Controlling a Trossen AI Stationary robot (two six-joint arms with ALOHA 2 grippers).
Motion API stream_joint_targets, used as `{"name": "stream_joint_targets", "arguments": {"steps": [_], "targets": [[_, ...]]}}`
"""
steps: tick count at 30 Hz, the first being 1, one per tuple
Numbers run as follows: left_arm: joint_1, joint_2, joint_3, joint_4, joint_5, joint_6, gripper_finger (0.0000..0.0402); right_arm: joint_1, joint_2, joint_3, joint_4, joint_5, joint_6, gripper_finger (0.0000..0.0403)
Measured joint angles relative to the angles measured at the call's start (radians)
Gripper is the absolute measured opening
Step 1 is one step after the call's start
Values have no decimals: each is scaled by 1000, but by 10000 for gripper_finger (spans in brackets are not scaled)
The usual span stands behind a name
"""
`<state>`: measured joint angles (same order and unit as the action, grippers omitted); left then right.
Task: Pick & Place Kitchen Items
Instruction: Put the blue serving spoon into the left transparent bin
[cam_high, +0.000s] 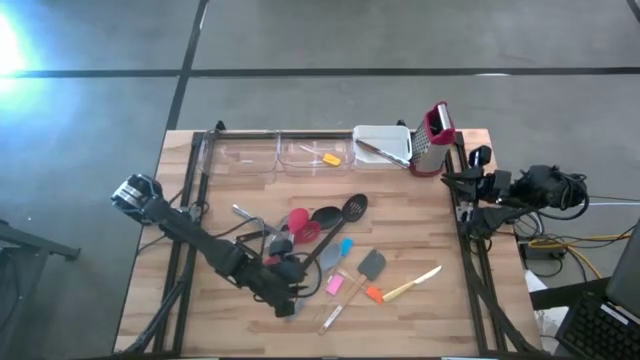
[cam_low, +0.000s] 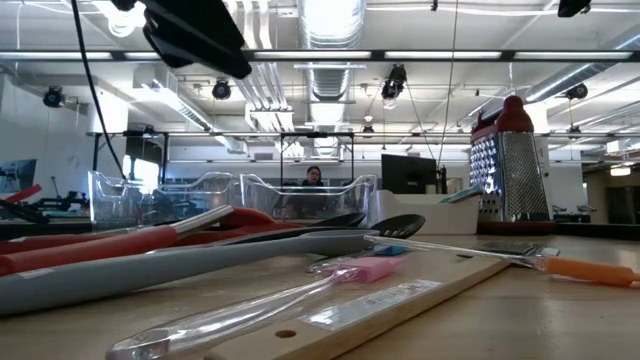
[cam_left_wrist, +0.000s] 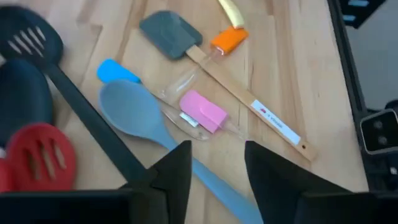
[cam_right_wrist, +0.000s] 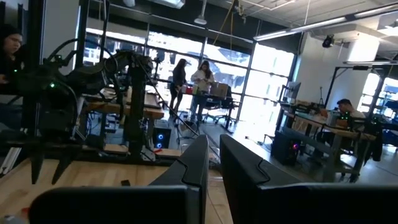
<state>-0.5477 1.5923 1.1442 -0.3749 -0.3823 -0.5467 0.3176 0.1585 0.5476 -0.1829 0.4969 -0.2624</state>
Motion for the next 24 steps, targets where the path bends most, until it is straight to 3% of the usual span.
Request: {"name": "stream_joint_targets", "arguments": {"steps": [10,24], "targets": [[39,123,-1,26,25,-128,161,0,0,0,0,0,0,34],[109,223,-1,70,29,-442,161,0,0,0,0,0,0,34]]}}
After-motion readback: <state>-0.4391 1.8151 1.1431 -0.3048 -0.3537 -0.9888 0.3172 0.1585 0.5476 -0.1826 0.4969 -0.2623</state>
